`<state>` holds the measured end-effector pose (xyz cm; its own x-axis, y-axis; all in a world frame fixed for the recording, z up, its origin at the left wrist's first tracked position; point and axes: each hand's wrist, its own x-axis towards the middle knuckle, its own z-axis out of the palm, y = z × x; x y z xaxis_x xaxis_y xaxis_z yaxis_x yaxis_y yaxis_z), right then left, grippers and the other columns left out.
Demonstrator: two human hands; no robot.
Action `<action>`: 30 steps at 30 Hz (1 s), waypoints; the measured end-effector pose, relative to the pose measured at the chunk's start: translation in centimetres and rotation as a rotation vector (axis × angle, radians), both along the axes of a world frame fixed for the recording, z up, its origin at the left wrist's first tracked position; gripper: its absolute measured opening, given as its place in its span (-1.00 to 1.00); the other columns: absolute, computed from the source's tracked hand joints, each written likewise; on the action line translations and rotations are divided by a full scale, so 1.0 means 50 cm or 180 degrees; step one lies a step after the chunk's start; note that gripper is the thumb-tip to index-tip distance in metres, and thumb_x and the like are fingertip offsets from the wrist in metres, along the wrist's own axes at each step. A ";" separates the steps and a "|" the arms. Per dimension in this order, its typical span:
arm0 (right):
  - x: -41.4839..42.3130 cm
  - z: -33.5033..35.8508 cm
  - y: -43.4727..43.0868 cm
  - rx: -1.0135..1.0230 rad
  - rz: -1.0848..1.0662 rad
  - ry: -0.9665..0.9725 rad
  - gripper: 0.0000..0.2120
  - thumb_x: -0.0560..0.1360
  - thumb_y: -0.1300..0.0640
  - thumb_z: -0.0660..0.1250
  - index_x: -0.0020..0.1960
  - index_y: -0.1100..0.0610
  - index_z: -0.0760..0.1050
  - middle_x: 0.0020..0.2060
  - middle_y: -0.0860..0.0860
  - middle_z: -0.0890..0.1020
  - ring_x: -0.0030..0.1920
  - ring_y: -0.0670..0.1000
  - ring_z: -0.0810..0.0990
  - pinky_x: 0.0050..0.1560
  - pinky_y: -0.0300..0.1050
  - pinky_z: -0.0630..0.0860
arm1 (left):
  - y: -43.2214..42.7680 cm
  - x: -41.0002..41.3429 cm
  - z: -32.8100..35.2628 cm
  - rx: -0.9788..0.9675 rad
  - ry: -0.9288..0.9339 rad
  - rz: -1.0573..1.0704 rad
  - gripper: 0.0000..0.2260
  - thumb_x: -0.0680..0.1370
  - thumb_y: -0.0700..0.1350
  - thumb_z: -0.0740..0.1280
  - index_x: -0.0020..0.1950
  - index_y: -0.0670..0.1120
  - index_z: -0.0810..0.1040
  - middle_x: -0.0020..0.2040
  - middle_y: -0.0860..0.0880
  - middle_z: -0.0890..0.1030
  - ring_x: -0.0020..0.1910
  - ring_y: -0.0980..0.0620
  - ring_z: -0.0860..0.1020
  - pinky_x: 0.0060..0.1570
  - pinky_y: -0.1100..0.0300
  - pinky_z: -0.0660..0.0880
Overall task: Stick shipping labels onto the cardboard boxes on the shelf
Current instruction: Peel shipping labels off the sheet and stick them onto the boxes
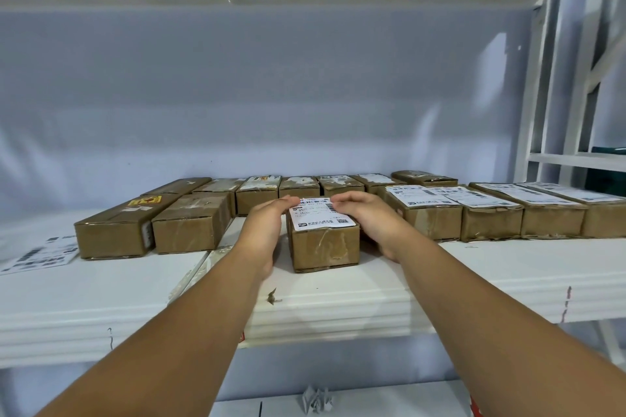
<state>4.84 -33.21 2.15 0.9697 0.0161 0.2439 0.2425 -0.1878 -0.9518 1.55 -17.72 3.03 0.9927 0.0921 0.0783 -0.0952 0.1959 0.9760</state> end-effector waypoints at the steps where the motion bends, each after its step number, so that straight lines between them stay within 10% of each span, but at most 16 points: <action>1: -0.002 0.001 0.000 0.0002 0.0021 0.0018 -0.87 0.51 0.21 0.32 -0.03 0.03 0.60 -0.10 -0.04 0.65 -0.07 -0.07 0.59 -0.05 -0.27 0.45 | 0.002 0.004 -0.002 0.0039 -0.0034 0.0049 -0.75 0.54 -0.16 0.31 0.20 -0.12 0.57 -0.09 0.10 0.57 -0.26 0.28 0.44 -0.46 0.39 0.39; 6: -0.005 0.005 0.000 -0.0048 0.0102 0.0114 -0.81 0.51 0.22 0.28 0.03 0.01 0.61 0.01 -0.01 0.66 0.01 -0.06 0.59 0.08 -0.22 0.46 | 0.005 0.021 -0.010 0.0082 -0.0163 0.0219 -0.75 0.58 -0.22 0.20 0.20 -0.11 0.57 0.05 0.00 0.60 -0.20 0.26 0.41 -0.18 0.28 0.32; 12: 0.001 0.002 0.002 0.0006 0.0072 0.0158 -0.69 0.52 0.21 0.27 0.25 0.08 0.54 0.14 0.02 0.61 0.13 -0.04 0.54 0.25 -0.21 0.38 | -0.001 0.024 -0.014 0.0116 -0.0107 0.0035 -0.75 0.60 -0.19 0.21 0.27 -0.10 0.47 -0.17 0.06 0.53 -0.27 0.19 0.45 -0.57 0.46 0.37; 21: 0.009 -0.005 -0.007 -0.0361 -0.0409 -0.0268 -0.84 0.52 0.09 0.32 0.09 0.01 0.57 0.04 -0.04 0.63 0.04 -0.03 0.56 0.08 -0.17 0.44 | 0.008 0.036 -0.023 0.0206 -0.0225 0.0234 -0.83 0.60 0.05 0.20 0.09 0.00 0.45 0.04 0.01 0.60 -0.04 0.04 0.55 -0.08 0.13 0.46; 25: 0.009 -0.003 -0.008 -0.0438 -0.0756 -0.0560 -0.67 0.51 -0.17 0.27 -0.14 0.07 0.61 -0.15 0.04 0.69 -0.10 0.06 0.64 0.05 -0.04 0.54 | 0.001 0.021 -0.026 0.1064 -0.0527 -0.0673 -0.45 0.36 0.36 0.21 0.28 0.14 0.37 0.23 0.10 0.45 0.22 0.11 0.40 0.14 0.18 0.30; 30: -0.022 0.009 -0.003 -0.0716 -0.0928 -0.0972 -0.58 0.52 -0.24 0.18 -0.08 0.07 0.62 -0.17 -0.08 0.67 -0.10 -0.09 0.59 -0.11 -0.26 0.43 | 0.001 0.044 -0.047 0.1475 -0.0780 -0.0854 -0.07 0.25 0.06 0.58 0.48 0.19 0.11 0.41 0.08 0.28 0.30 0.15 0.31 0.21 0.29 0.31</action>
<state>3.72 -33.37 2.58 0.8261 -0.1608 0.5401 0.4114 -0.4827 -0.7731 3.77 -17.68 0.67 0.9244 -0.2585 0.2805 -0.3349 -0.1975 0.9213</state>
